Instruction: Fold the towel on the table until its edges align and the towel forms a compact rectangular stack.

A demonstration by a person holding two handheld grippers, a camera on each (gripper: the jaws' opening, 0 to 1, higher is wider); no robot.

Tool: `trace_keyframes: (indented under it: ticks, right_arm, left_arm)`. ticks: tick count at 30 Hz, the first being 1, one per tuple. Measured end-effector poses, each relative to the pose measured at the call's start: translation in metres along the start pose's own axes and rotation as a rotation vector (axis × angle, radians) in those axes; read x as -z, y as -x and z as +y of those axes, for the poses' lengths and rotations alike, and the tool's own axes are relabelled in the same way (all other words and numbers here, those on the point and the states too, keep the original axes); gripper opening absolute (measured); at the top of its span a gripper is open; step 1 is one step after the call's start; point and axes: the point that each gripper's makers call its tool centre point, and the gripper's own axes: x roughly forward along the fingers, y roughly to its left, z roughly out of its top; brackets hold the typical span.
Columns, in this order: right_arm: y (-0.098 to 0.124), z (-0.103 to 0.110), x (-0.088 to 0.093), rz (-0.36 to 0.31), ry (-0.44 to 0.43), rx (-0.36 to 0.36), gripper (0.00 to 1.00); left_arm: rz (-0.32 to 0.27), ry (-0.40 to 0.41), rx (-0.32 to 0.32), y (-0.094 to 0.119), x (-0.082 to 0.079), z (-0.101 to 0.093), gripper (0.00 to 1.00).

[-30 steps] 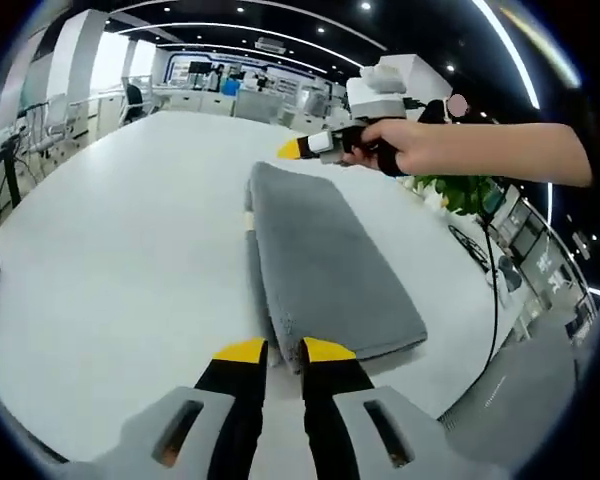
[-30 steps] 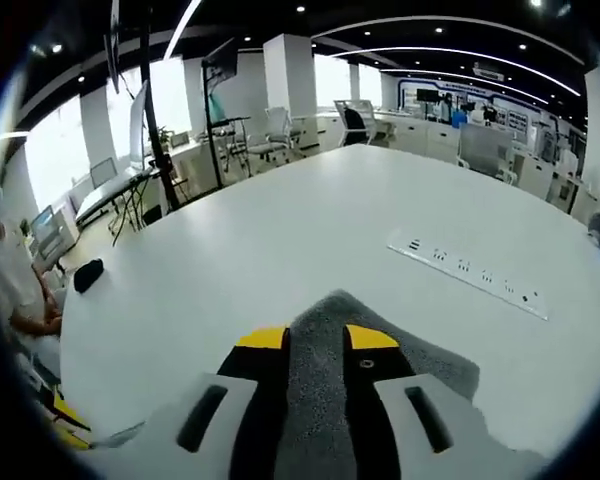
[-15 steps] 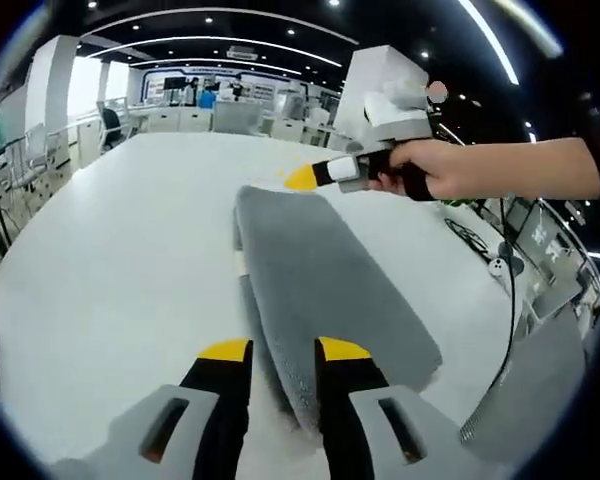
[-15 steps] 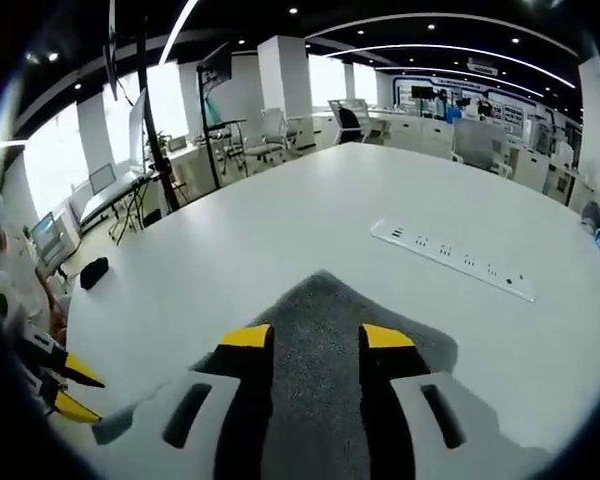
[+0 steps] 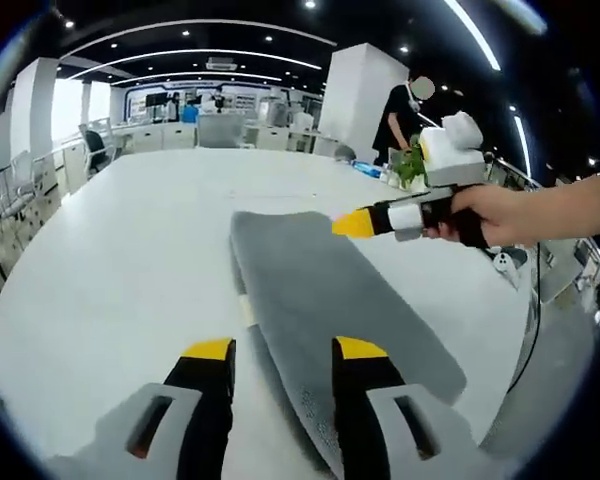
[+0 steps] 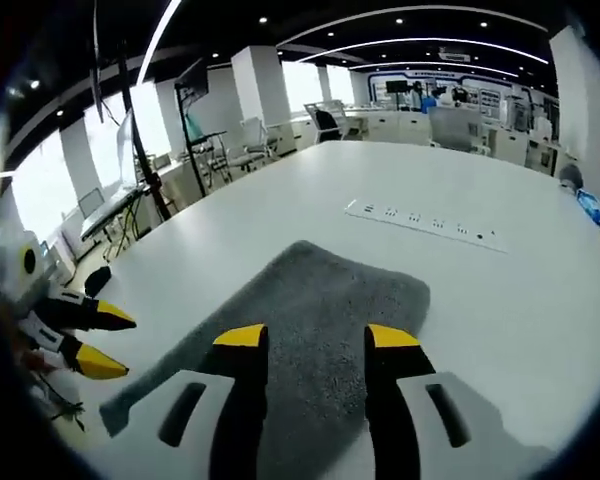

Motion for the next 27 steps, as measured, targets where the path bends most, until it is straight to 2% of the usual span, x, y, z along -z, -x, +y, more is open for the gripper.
trace_keyframes:
  ticks: [6, 12, 14, 19, 25, 27]
  right_arm:
    - [0.011, -0.011, 0.018, 0.009, -0.038, 0.025, 0.40]
    - [0.021, -0.014, 0.039, 0.028, -0.040, 0.045, 0.42]
    - [0.024, -0.014, 0.040, 0.008, -0.027, 0.049, 0.40]
    - [0.030, -0.014, 0.060, 0.046, -0.056, 0.066, 0.41]
    - [0.035, -0.008, 0.073, 0.066, -0.069, 0.084, 0.44]
    - [0.034, -0.006, 0.077, 0.073, -0.087, 0.086, 0.42]
  left_arm:
    - [0.014, -0.021, 0.004, -0.012, -0.006, 0.003, 0.46]
    - [0.036, -0.029, 0.010, -0.025, -0.004, 0.008, 0.48]
    - [0.043, -0.038, 0.000, -0.030, -0.004, 0.011, 0.46]
    - [0.051, -0.035, -0.011, -0.041, -0.001, 0.017, 0.44]
    - [0.069, -0.011, -0.010, -0.050, 0.004, 0.023, 0.36]
    - [0.068, -0.003, -0.014, -0.052, 0.005, 0.025, 0.36]
